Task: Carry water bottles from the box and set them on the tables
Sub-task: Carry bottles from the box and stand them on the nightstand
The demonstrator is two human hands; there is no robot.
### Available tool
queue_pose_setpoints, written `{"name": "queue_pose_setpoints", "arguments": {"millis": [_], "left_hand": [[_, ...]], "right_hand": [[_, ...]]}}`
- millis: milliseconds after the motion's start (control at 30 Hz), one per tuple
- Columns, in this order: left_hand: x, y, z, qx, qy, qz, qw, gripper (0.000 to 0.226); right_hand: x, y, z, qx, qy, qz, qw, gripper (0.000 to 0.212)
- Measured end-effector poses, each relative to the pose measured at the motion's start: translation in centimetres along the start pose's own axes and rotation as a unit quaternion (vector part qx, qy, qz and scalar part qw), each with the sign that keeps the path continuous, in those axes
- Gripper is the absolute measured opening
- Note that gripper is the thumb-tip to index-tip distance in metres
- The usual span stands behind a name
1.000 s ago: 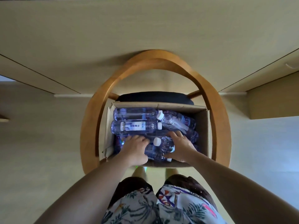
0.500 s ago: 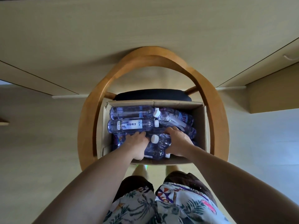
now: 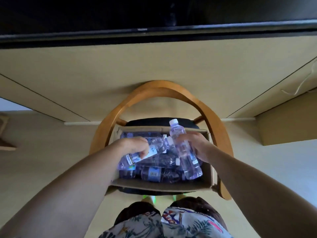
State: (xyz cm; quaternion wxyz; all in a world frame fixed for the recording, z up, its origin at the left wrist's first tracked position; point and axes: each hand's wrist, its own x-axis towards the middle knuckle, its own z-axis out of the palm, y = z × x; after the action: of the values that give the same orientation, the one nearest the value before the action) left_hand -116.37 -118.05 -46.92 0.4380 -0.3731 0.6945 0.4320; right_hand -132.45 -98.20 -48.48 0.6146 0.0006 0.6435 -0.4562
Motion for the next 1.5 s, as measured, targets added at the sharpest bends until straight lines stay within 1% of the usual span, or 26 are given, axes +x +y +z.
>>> {"name": "queue_pose_setpoints", "arguments": {"millis": [33,100,133,200,267,300,367,400,433,500,567,667,733,800,867,933,1000,1067,1133,1167,1233,1300,1367,1433,1500], "left_hand": [[-0.5,0.4,-0.6,-0.044,0.012,0.009,0.999,0.016],[-1.5,1.4,-1.7,-0.138,0.025,0.027,0.990,0.029],[-2.1,2.0,-2.2,-0.176,0.025,0.044,0.983,0.033],[-3.0,3.5,-3.3,-0.224,0.023,0.095,0.970,0.035],[-3.7,5.3,-4.4,-0.248,0.028,0.144,0.957,0.045],[-4.2,6.3,-4.8,-0.255,0.032,0.167,0.952,0.045],[-5.2,8.3,-5.4,-0.262,0.039,0.209,0.941,0.040],[-5.8,9.2,-5.5,-0.262,0.040,0.230,0.936,0.043],[-6.5,10.2,-5.4,-0.260,0.036,0.251,0.932,0.051],[-7.7,11.9,-4.8,-0.268,0.014,0.280,0.922,0.062],[-8.9,13.7,-3.8,-0.266,-0.020,0.299,0.916,0.058],[-10.9,16.4,-0.8,-0.229,-0.065,0.323,0.916,0.043],[-12.2,18.2,1.9,-0.196,-0.085,0.346,0.914,0.044],[-13.5,19.9,5.1,-0.162,-0.111,0.372,0.907,0.053],[-15.1,21.4,8.6,-0.119,-0.139,0.395,0.900,0.057],[-16.8,22.8,12.8,-0.077,-0.186,0.412,0.889,0.049],[-18.6,23.8,17.3,-0.034,-0.224,0.432,0.873,0.039],[-20.8,24.3,22.8,0.023,-0.245,0.449,0.859,0.039],[-23.1,24.3,28.6,0.056,-0.286,0.450,0.844,0.034],[-24.4,24.0,31.7,0.074,-0.297,0.450,0.839,0.034],[-27.0,22.8,38.0,0.108,-0.294,0.460,0.831,0.035],[-29.7,20.8,44.7,0.141,-0.303,0.480,0.811,0.034],[-32.7,18.2,51.6,0.174,-0.334,0.489,0.787,0.037],[-35.8,15.5,58.0,0.198,-0.375,0.480,0.768,0.039],[-39.0,12.5,64.1,0.226,-0.409,0.466,0.752,0.047]], "right_hand": [[-0.5,-0.7,0.0,0.043,-0.019,0.001,0.999,0.023],[-1.6,-2.2,0.3,0.105,-0.046,-0.002,0.993,0.021],[-2.1,-2.9,0.5,0.132,-0.045,-0.005,0.990,0.021],[-3.3,-4.3,1.1,0.134,0.007,-0.026,0.991,0.024],[-4.7,-5.4,2.1,0.082,0.085,-0.065,0.991,0.035],[-5.5,-5.8,2.5,0.062,0.120,-0.085,0.987,0.039],[-7.1,-6.4,3.3,0.053,0.175,-0.109,0.977,0.040],[-8.0,-6.6,3.5,0.061,0.197,-0.114,0.972,0.042],[-9.0,-6.6,3.6,0.075,0.216,-0.119,0.966,0.043],[-11.2,-6.3,3.5,0.116,0.243,-0.136,0.953,0.045],[-13.7,-5.4,3.4,0.165,0.278,-0.162,0.932,0.043],[-18.1,-3.4,3.1,0.219,0.330,-0.193,0.898,0.044],[-21.1,-1.4,2.7,0.239,0.360,-0.213,0.876,0.048],[-24.3,0.9,2.1,0.252,0.405,-0.230,0.848,0.047],[-27.7,3.7,1.7,0.282,0.443,-0.251,0.813,0.037],[-31.2,7.0,1.7,0.319,0.469,-0.274,0.777,0.029],[-34.4,10.5,2.0,0.352,0.488,-0.286,0.746,0.030],[-38.4,15.0,2.6,0.371,0.515,-0.296,0.714,0.032],[-42.4,19.5,3.5,0.384,0.547,-0.299,0.681,0.027],[-44.5,21.9,4.1,0.390,0.563,-0.301,0.664,0.023],[-48.7,26.8,5.5,0.399,0.593,-0.301,0.631,0.018],[-52.9,32.1,7.0,0.409,0.621,-0.299,0.597,0.017],[-57.2,37.5,8.8,0.425,0.649,-0.297,0.558,0.015],[-61.1,42.9,11.0,0.438,0.675,-0.294,0.517,0.016],[-64.8,48.0,13.6,0.449,0.698,-0.284,0.480,0.017]]}}
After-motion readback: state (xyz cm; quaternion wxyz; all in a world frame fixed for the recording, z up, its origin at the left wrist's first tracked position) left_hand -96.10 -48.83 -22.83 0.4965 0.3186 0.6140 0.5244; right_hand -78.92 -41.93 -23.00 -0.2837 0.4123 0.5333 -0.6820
